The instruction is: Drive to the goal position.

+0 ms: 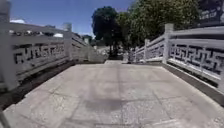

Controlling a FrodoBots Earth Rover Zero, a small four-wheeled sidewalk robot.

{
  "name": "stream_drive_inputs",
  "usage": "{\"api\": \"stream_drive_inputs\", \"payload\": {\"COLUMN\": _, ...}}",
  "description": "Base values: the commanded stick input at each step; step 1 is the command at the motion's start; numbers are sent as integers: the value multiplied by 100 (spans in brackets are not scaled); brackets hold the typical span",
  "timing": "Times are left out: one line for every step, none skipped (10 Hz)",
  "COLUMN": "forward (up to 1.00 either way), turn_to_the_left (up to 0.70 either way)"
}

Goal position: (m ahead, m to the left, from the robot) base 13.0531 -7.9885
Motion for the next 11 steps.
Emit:
{"api": "stream_drive_inputs", "payload": {"forward": 45, "turn_to_the_left": 0}}
{"api": "stream_drive_inputs", "payload": {"forward": 45, "turn_to_the_left": 0}}
{"api": "stream_drive_inputs", "payload": {"forward": 45, "turn_to_the_left": 0}}
{"api": "stream_drive_inputs", "payload": {"forward": 45, "turn_to_the_left": 0}}
{"api": "stream_drive_inputs", "payload": {"forward": 45, "turn_to_the_left": 0}}
{"api": "stream_drive_inputs", "payload": {"forward": 45, "turn_to_the_left": 0}}
{"api": "stream_drive_inputs", "payload": {"forward": 45, "turn_to_the_left": 0}}
{"api": "stream_drive_inputs", "payload": {"forward": 45, "turn_to_the_left": 0}}
{"api": "stream_drive_inputs", "payload": {"forward": 45, "turn_to_the_left": 0}}
{"api": "stream_drive_inputs", "payload": {"forward": 45, "turn_to_the_left": 0}}
{"api": "stream_drive_inputs", "payload": {"forward": 45, "turn_to_the_left": 0}}
